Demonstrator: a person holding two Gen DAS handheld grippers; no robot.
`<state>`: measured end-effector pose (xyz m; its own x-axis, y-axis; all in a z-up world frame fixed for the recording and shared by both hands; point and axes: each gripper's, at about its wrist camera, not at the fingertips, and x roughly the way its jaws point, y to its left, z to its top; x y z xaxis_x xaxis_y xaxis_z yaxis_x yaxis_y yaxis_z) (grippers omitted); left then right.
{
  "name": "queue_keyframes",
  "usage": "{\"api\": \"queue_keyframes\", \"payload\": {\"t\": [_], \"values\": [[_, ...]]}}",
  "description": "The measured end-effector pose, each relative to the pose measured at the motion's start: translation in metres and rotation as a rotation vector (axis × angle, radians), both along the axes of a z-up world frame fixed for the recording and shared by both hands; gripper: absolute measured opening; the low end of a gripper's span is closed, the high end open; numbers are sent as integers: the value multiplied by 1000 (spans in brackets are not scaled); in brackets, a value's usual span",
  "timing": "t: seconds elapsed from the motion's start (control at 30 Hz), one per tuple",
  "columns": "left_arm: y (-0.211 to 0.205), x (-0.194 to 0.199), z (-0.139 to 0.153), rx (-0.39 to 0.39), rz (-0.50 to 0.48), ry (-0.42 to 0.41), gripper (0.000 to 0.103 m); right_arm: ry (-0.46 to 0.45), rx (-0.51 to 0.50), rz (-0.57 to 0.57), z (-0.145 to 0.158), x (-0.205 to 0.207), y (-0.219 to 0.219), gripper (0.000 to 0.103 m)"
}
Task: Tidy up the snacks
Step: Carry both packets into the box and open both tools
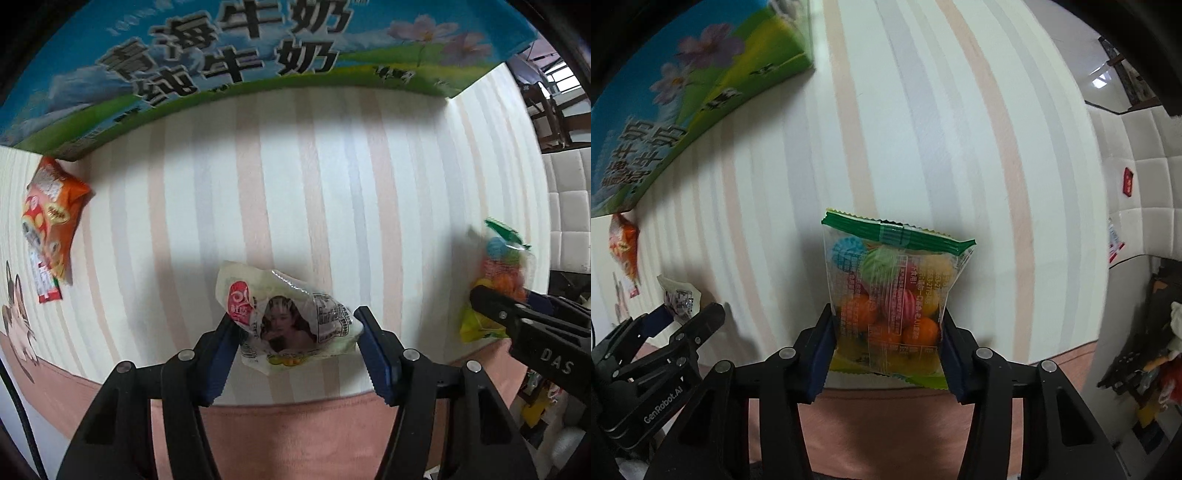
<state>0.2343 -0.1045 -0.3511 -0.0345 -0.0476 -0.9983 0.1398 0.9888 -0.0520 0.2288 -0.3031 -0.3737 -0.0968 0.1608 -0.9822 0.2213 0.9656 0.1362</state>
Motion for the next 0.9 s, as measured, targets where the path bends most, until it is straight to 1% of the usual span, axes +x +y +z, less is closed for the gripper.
{"api": "queue_keyframes", "payload": {"t": [0.13,0.27,0.43,0.53,0.6,0.67,0.7,0.8,0.9], "values": [[6,-2,27,-31,4,-37,60,-27,55,0,18,-10,10,53],[17,1,67,-66,3,-86,60,-78,107,14,48,-15,21,53],[33,17,126,-119,12,-156,60,-161,153,40,105,10,32,53],[40,36,154,-151,21,-172,60,-214,176,57,140,34,33,53],[48,50,162,-160,28,-182,60,-247,178,72,162,57,36,53],[46,75,168,-137,23,-201,60,-269,162,91,178,78,42,53],[39,75,169,-130,24,-206,60,-279,155,97,186,90,43,53],[51,111,176,-89,36,-233,60,-294,130,112,197,124,48,53],[64,144,178,-73,60,-236,60,-292,106,115,198,158,49,53]]}}
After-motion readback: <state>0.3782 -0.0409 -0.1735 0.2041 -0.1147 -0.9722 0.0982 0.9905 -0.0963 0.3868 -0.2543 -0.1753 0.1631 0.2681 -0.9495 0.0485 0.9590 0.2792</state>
